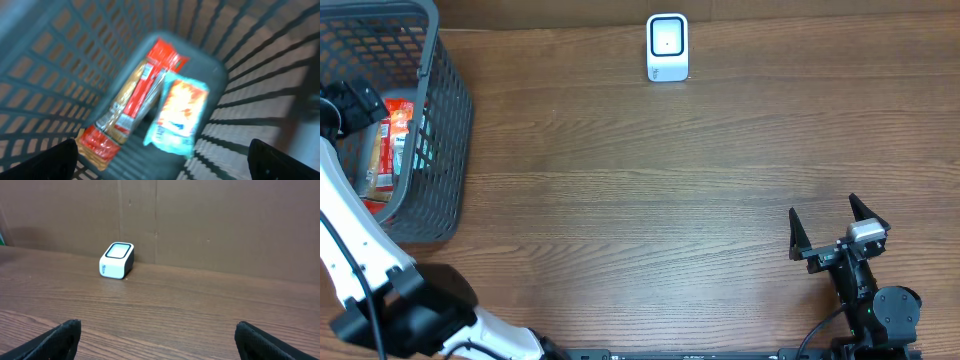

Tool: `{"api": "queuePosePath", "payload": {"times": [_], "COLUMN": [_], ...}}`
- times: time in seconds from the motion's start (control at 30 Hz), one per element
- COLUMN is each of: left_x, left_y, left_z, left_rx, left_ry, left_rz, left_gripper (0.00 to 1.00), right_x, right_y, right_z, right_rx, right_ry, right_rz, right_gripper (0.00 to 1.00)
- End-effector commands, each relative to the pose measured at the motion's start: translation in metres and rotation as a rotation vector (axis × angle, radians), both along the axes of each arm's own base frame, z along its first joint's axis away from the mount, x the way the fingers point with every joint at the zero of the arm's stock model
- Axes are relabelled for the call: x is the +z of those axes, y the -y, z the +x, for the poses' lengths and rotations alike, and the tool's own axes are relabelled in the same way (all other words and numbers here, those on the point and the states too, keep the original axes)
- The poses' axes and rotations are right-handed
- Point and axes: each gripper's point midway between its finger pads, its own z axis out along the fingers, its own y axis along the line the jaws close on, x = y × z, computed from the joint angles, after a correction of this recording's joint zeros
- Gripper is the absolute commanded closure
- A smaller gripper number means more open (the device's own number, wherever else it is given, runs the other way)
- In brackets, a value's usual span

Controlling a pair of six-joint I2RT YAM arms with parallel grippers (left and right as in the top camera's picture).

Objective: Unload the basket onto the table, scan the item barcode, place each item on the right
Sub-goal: 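Grasp the teal-and-orange snack packet in the basket with the left gripper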

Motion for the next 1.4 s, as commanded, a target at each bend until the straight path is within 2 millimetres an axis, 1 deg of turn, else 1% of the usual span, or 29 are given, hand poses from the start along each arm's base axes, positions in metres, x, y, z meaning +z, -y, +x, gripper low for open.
{"api": "queuePosePath", "payload": {"times": [0.0, 0.07, 0.23, 0.4, 0.57, 0.77, 0.97, 1.17, 1.37], "left_x": [-0.023, -0.038, -0.074, -0.112, -0.137, -0.161, -0.184, -0.189, -0.194], "left_y": [-0.016, -0.018, -0.013, 0.001, 0.006, 0.013, 0.012, 0.004, 0.005], "left_z": [0.005, 0.012, 0.028, 0.046, 0.057, 0.065, 0.063, 0.056, 0.053], "left_rx": [-0.064, -0.110, -0.207, -0.316, -0.349, -0.366, -0.349, -0.285, -0.277], "left_ry": [-0.035, -0.029, -0.033, -0.049, -0.078, -0.112, -0.191, -0.233, -0.245], "left_rz": [-0.014, -0.056, -0.154, -0.240, -0.260, -0.285, -0.278, -0.264, -0.274], "left_gripper": [0.00, 0.00, 0.00, 0.00, 0.00, 0.00, 0.00, 0.00, 0.01], "right_x": [-0.002, -0.002, -0.002, -0.002, -0.002, -0.002, -0.002, -0.002, -0.002], "right_y": [0.000, 0.000, 0.000, 0.000, 0.000, 0.000, 0.000, 0.000, 0.000], "right_z": [0.000, 0.000, 0.000, 0.000, 0.000, 0.000, 0.000, 0.000, 0.000], "right_rx": [0.001, 0.001, 0.001, 0.001, 0.001, 0.001, 0.001, 0.001, 0.001], "right_ry": [0.005, 0.004, 0.004, 0.004, 0.005, 0.005, 0.005, 0.005, 0.004], "right_rz": [-0.001, -0.001, -0.001, -0.001, -0.001, -0.001, -0.001, -0.001, -0.001], "right_gripper": [0.00, 0.00, 0.00, 0.00, 0.00, 0.00, 0.00, 0.00, 0.00]}}
